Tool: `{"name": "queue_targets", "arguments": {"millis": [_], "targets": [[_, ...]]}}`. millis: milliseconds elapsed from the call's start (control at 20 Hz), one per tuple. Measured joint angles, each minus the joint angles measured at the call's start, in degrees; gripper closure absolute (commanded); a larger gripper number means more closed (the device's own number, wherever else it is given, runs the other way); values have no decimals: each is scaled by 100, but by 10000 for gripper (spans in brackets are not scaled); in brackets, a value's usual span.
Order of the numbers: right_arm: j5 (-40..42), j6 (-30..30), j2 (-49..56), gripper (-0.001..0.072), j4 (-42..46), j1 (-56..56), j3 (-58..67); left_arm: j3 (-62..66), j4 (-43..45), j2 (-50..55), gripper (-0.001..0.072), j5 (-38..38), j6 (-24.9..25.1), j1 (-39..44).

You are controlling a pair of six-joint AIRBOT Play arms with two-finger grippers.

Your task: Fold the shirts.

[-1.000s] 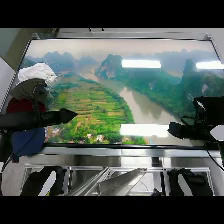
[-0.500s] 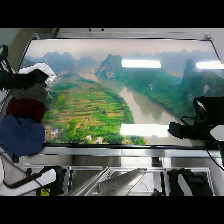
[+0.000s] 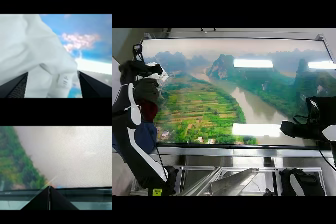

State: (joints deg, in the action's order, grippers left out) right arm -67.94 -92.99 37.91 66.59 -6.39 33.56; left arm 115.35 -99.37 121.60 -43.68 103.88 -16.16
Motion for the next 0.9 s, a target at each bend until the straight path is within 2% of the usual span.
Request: {"name": "queue_targets", "arguments": {"millis": [50,150,200,250,500,700,900], "targets": [[0,0,0,689,0,0,0,-72,118,131,82,297,-20,20],[15,0,0,689,0,0,0,-162,308,317,524,710,-44,22],[17,2,0,689,0,0,0,-175,345,363,666,787,-59,9],[17,2,0,689,0,0,0,-149,391,393,687,802,-63,-9],[31,2,0,689,0,0,0,321,260,170,688,52,-87,24],[74,2,0,690,2,0,0,446,-1058,-870,688,-527,98,293],[101,2,0,690,2,0,0,310,-1937,-2299,688,-1893,243,946]]}}
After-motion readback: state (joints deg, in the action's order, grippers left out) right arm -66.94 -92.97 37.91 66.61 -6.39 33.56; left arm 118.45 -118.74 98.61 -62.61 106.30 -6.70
